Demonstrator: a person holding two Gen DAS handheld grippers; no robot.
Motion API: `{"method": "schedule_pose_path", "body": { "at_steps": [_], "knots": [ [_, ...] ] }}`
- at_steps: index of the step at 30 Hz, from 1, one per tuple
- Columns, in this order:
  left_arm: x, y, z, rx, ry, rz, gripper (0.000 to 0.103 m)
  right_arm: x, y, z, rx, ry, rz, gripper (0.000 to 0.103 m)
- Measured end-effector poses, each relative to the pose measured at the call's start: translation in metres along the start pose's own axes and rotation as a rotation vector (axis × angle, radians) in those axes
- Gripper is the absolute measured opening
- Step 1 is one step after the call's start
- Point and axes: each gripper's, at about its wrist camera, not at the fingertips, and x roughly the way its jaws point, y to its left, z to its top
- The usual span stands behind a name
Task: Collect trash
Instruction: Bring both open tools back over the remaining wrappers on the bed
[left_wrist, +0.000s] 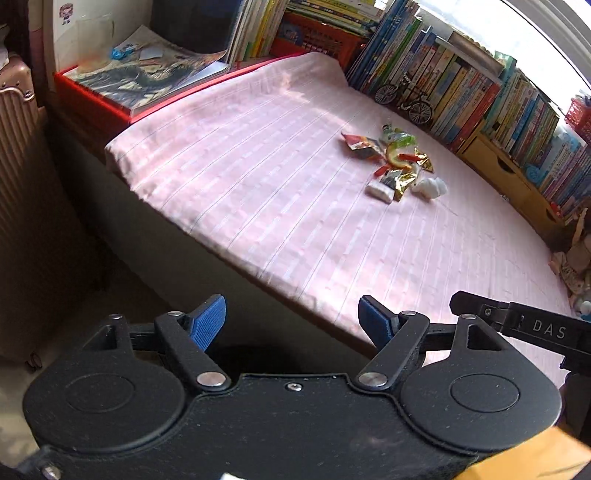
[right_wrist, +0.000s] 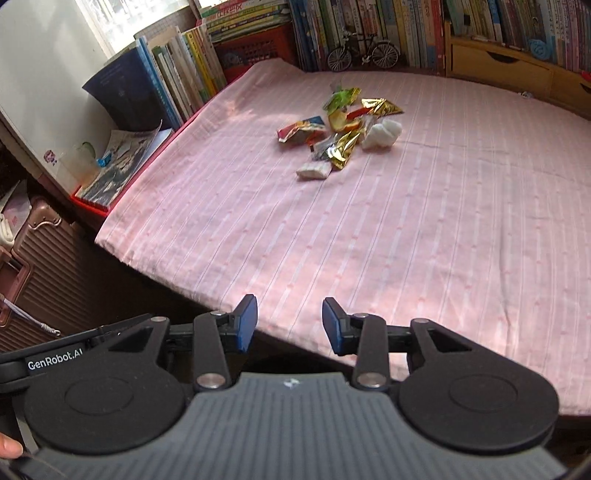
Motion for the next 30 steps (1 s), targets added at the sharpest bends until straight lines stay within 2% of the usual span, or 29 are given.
{"method": "schedule_pose_path", "body": {
  "at_steps": [5, 9, 12, 17, 21, 30],
  "knots": [
    [0.015, -0.043, 0.031, 0.054, -0.027, -0.007, 0.076, -0.003, -0.027, 0.041, -0.027, -0.066, -0.053, 0.057],
    [0.044, -0.080, 0.052, 0.071, -0.032, -0.010, 0.076, 0.006, -0.053, 0.072, -0.051, -0.089, -0.084, 0.060],
    [0.068, -0.106, 0.067, 0.106, -0.040, 0.016, 0.073, 0.018, -0.069, 0.093, -0.085, -0.097, -0.095, 0.062],
    [0.110, -0.135, 0.088, 0.144, -0.056, 0.057, 0.070, 0.046, -0.091, 0.124, -0.143, -0.078, -0.085, 0.063],
    [0.147, -0.151, 0.100, 0.156, -0.038, 0.076, 0.067, 0.073, -0.104, 0.144, -0.195, -0.059, -0.066, 0.063],
    [0.197, -0.161, 0.116, 0.144, 0.020, 0.111, 0.057, 0.127, -0.120, 0.168, -0.236, 0.031, 0.013, 0.063]
  ]
}}
